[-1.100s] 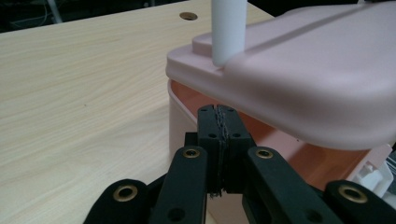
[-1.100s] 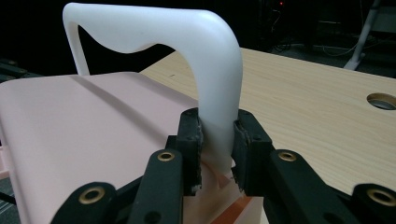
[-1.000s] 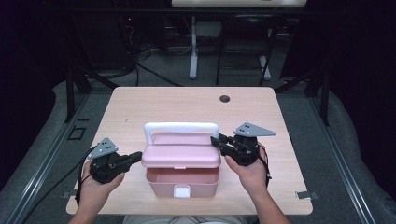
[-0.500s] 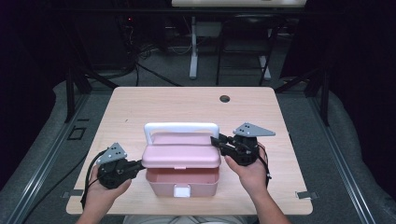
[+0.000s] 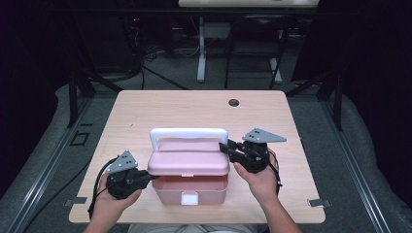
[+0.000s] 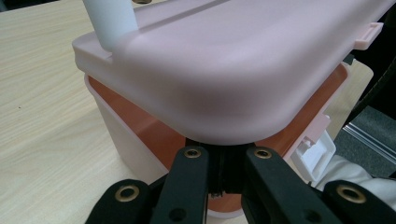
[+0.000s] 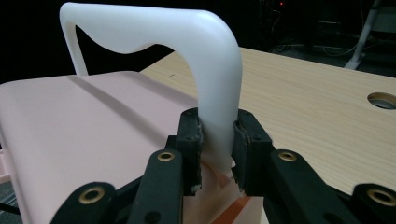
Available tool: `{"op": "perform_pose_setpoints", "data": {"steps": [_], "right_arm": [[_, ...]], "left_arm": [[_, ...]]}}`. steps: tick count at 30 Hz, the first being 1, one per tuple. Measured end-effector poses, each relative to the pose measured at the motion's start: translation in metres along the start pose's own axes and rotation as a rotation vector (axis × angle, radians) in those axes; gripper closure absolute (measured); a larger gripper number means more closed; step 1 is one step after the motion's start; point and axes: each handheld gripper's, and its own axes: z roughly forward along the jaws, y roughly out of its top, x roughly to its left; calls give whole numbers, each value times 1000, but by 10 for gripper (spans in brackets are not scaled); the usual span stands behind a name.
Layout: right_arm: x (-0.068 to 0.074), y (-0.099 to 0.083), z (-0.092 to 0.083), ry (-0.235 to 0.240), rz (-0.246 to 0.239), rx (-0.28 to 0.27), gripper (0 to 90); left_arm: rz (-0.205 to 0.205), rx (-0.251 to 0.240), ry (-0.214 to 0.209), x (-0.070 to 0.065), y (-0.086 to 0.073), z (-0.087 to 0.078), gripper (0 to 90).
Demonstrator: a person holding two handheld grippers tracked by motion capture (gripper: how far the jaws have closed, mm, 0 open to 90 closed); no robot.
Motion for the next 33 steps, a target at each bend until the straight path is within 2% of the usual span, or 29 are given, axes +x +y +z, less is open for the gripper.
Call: {"op": "perform_pose_setpoints", "data": {"steps": [6,17,26,33], "right_arm": [[0,0,0,1,1,2,735],[-2,-1,-1,16,20,0,709],[-5,0,-12,1,23,-30,697],[-8,0,-23,-22,27,-49,699]], "left_arm": [[-17,-12,-7,-1,1,1,897],[-17,-12,-2,-1,2,-1,896],[-11,-16,0,0,7,-2,895],[-16,-40,-4,3,14,-4,894]]}}
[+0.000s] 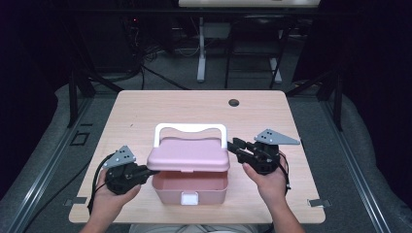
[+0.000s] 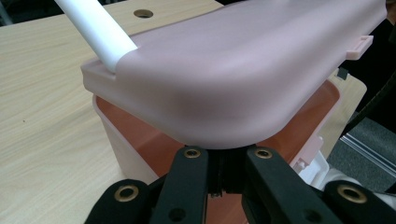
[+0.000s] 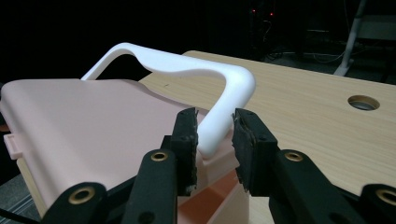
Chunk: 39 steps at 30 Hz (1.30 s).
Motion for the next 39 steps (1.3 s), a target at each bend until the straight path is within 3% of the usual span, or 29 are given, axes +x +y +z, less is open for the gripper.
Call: {"op": "perform_pose_setpoints", "data": {"steps": [11,21,28,32,39], "right_arm": [[-8,-9,-4,-44,16,17,707],[-8,-18,-2,-53,14,65,736],[0,-24,4,-97,-32,94,713],[3,-34,5,-88,-39,108,738],[8,-47,9,-8,-31,125,800]], "left_arm": [[6,-29,0,4,12,-1,894],[9,-34,10,8,24,-2,893],[6,-19,11,12,35,-3,888],[8,-10,16,13,41,-2,887],[11,-3,19,16,50,-2,887]]}}
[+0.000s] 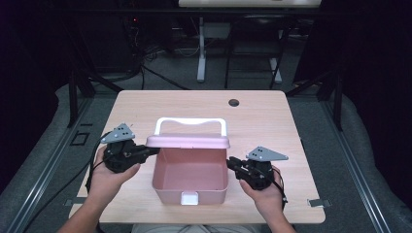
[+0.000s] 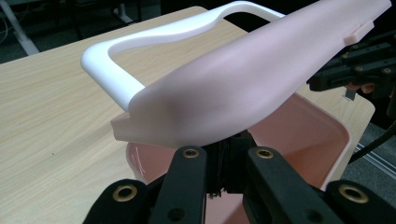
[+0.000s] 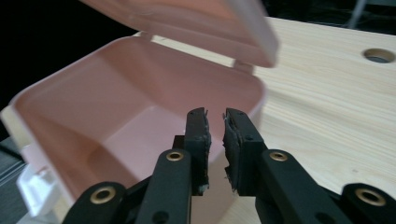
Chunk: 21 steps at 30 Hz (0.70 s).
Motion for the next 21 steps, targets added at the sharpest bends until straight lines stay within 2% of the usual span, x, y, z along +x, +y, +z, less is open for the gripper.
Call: {"op": "perform_pose_setpoints", "data": {"steps": [5,21], "right_arm": [[7,-3,5,33,-37,21,828],[18,-14,19,80,-66,74,847]], "left_arm": [[-7,-3,-6,4,5,1,888],[-13,-3,4,10,20,4,879]]}}
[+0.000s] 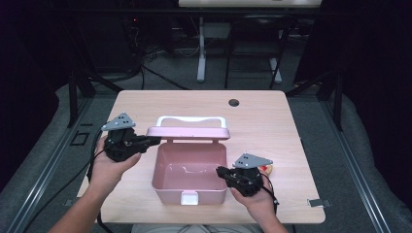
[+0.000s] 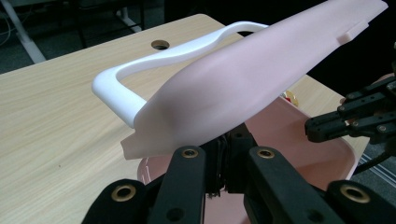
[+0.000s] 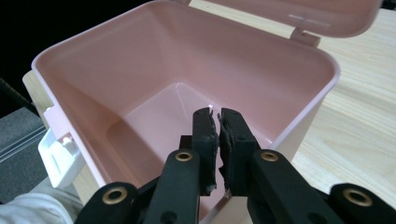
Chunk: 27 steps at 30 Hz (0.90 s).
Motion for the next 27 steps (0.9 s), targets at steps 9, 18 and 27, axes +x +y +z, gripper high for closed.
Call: {"op": "perform_pose_setpoints", "data": {"steps": [9,18,27], "right_arm": [[3,-2,4,18,-15,21,854],[6,-5,9,28,-21,34,854],[8,-6,11,34,-27,34,852]], "left_arm": [[-7,-3,4,3,5,2,879],[-13,-6,8,6,10,4,880],[-22,-4,17,10,14,6,880]]}}
